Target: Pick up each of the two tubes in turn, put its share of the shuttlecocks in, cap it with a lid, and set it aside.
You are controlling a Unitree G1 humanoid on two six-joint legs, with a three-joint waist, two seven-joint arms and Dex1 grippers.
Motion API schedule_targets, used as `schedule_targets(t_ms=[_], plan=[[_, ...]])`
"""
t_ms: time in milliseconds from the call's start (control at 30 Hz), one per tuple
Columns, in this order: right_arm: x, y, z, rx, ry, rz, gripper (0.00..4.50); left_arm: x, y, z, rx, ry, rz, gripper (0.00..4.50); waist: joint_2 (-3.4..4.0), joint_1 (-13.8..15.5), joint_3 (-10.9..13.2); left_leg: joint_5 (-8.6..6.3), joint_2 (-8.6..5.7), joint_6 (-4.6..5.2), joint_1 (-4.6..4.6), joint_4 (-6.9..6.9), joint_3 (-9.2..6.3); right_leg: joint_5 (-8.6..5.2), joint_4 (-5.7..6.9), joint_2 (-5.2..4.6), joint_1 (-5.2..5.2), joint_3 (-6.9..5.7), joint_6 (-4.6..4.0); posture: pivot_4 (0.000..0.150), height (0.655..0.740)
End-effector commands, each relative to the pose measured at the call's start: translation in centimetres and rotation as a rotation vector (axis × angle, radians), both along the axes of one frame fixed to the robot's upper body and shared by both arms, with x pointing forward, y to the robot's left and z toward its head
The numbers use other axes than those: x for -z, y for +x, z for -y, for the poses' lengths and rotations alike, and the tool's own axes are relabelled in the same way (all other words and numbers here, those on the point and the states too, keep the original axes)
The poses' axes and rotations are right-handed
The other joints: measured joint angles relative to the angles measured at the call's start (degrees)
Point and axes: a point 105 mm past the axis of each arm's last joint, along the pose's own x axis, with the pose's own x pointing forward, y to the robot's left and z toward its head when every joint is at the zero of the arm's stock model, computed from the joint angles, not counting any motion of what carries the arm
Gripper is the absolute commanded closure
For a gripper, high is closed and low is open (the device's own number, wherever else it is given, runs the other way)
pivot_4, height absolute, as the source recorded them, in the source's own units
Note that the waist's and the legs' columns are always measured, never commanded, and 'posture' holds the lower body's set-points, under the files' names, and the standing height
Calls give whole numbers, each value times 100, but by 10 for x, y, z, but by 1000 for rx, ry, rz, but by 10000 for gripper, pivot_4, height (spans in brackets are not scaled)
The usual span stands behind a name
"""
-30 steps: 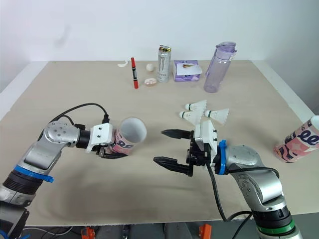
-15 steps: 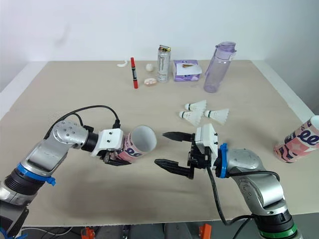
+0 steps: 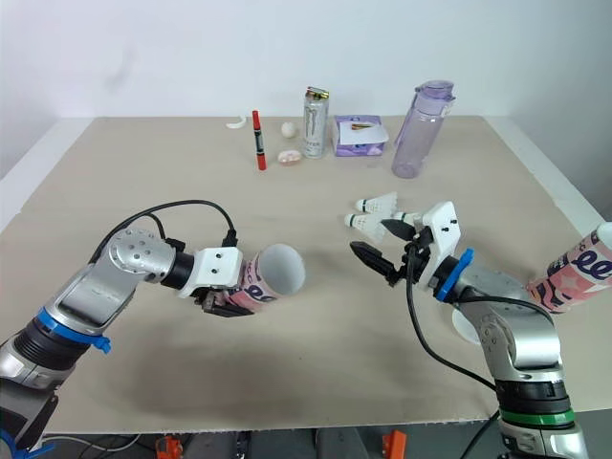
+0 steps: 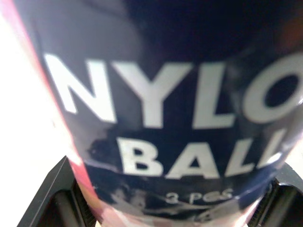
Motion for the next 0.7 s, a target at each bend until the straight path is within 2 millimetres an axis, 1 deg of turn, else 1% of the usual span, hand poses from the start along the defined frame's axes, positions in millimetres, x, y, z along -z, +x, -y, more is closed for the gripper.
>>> schedule_targets(t_ms=[33,233,333,567,700], plan=[[1,8,-3,-2,-13,15,0,-2,1,2,-2,9,26,11238,0,-1,0,0,0,0,0,0,0,1,0,0,0,0,0,1500,7400],[9,20,-6,-18,-12,-6,0,-1,0,-1,-16,14,31,11238,2,-4,0,1,0,2,0,2,0,4,0,0,1,2,2,1500,7400],[9,29,-5,-6,1,-14,0,-1,0,-1,-21,14,35,11238,2,-7,0,3,0,5,1,2,0,6,1,1,1,1,1,1500,7400],[11,51,-11,-14,9,-40,0,0,-2,-1,-33,13,40,11238,3,-12,1,4,0,6,1,2,0,9,1,4,2,3,1,1500,7400],[9,62,-13,9,40,-51,0,2,-2,-1,-38,13,42,11238,3,-12,1,4,0,7,2,1,0,9,1,5,2,4,1,1500,7400]])
